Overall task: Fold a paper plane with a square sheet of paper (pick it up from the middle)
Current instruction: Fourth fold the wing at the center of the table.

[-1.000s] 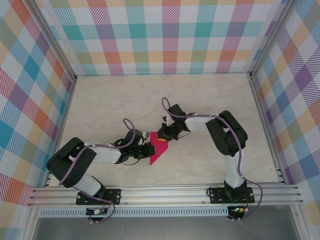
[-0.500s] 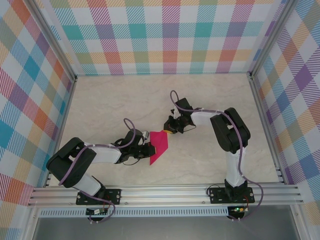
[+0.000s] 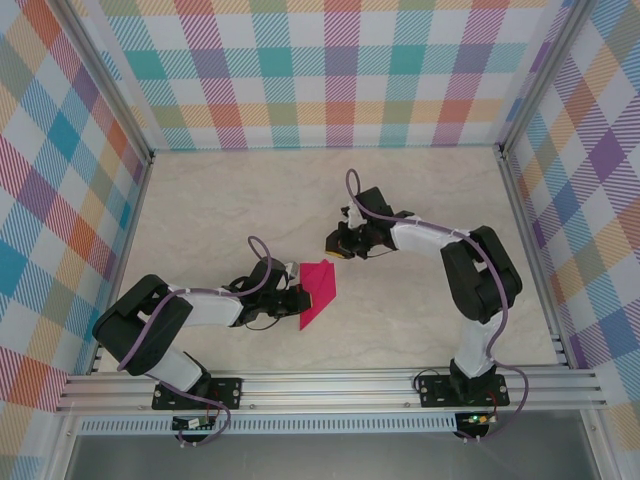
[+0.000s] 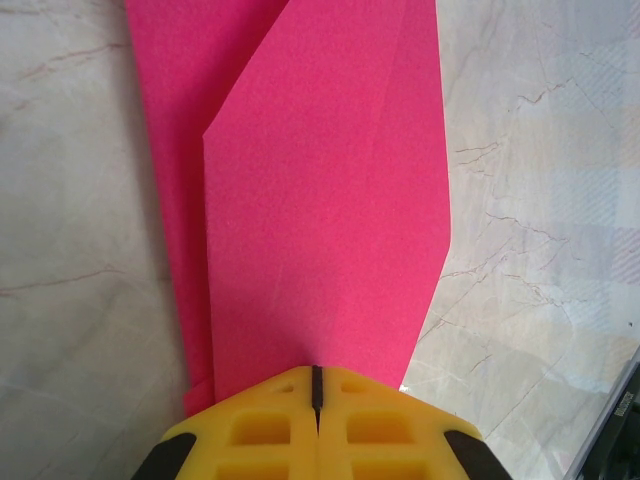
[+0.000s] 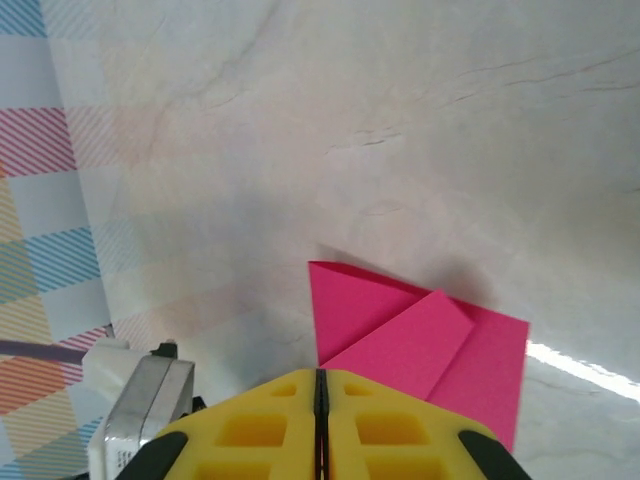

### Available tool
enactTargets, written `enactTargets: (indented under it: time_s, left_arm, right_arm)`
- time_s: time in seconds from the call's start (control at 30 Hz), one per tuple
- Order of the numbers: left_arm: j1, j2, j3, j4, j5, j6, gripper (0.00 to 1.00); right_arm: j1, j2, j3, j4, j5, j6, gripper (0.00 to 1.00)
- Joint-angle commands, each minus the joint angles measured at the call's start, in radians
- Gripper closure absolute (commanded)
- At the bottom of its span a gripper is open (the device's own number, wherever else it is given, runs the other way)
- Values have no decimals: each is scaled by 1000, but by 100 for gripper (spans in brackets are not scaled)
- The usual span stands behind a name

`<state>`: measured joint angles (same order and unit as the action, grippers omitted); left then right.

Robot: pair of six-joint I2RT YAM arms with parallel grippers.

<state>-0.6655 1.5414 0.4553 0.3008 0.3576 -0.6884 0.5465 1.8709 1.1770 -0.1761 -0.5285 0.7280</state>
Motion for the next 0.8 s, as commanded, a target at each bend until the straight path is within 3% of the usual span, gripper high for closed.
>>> enactTargets:
  time_s: [0.0,0.17,0.5,0.77]
  left_arm:
    - [-3,58,-50,-308,-93,37,100]
    - [-3,52,-46,-310,-94,37,100]
    - [-3,56,-39,-302,-82,36,100]
    - [-3,-99,-23,-344,-32,6,93]
  right_arm:
    - [50,28,-60,22,-88,65,93]
    - [112,58,-64,29,-100,80,93]
    - [159,142,-58,-3,-10,122,94]
    - [159,167,-89,-5,40,106,95]
